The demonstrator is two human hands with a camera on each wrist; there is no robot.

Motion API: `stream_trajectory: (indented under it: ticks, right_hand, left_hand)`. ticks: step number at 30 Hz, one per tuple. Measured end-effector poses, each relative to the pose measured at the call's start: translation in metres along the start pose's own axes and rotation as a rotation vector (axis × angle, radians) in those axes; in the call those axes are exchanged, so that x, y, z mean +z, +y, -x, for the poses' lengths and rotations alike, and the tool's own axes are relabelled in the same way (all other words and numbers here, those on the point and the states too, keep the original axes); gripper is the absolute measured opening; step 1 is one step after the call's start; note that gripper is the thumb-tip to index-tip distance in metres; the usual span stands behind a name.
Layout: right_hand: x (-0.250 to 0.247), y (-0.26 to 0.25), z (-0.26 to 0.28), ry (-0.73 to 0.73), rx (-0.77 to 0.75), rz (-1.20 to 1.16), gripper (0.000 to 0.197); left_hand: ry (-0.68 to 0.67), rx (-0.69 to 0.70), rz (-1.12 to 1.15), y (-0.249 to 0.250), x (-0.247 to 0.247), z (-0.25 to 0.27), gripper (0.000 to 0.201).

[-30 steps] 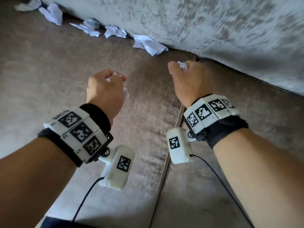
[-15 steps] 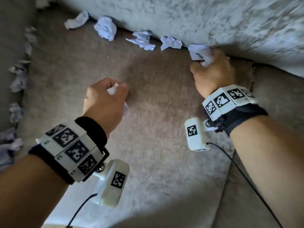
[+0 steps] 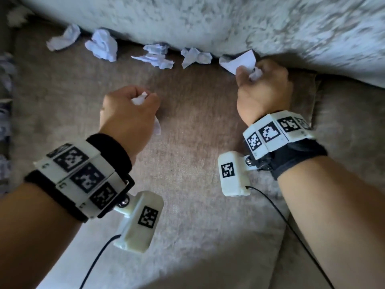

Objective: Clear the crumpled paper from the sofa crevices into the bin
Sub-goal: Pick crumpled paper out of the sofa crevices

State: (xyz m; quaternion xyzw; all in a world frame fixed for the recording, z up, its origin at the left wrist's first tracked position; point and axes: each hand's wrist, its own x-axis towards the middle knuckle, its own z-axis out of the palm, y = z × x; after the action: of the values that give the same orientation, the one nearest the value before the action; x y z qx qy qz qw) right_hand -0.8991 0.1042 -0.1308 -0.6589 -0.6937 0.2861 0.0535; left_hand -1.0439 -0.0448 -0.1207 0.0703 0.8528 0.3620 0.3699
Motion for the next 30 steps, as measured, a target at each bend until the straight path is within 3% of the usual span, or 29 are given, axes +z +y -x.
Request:
stream_trajectory:
  ticks: [7,11,14,17,22,25,28,30]
  right_hand:
    - [-0.015,0.012,0.01,-0.028,0.012,-0.119,0.046]
    - [-0.023,0.022,0.018,0.005,-0.009,-0.241,0.057]
    - [-0.024,0.031,0.017,0.024,0.002,-0.329,0.055]
    - [-0.025,0.04,0.017,0.031,0.024,-0.425,0.05]
    - [-0.021,0.045,0.017,0.029,0.019,-0.462,0.047]
    - [-0.02,0.045,0.014,0.009,0.018,-0.52,0.046]
    - [-0.022,0.046,0.015,-0.031,0.001,-0.511,0.045]
    - [-0.02,0.049,0.015,-0.04,-0.007,-0.489,0.037]
  left_hand:
    - [-0.026,0.074,-0.027,0.035,0.034,-0.012,0.006]
    - [-0.034,0.106,-0.068,0.04,0.055,-0.01,0.038]
    - [0.01,0.146,-0.159,0.047,0.066,-0.01,0.051]
    - [0.01,0.156,-0.203,0.053,0.075,-0.013,0.047]
    - [-0.019,0.129,-0.254,0.056,0.083,-0.02,0.019]
    - [-0.021,0.155,-0.252,0.053,0.083,-0.022,0.024]
    - [-0.004,0.144,-0.22,0.05,0.081,-0.02,0.017]
    - [0.009,0.113,-0.18,0.051,0.08,-0.02,0.03]
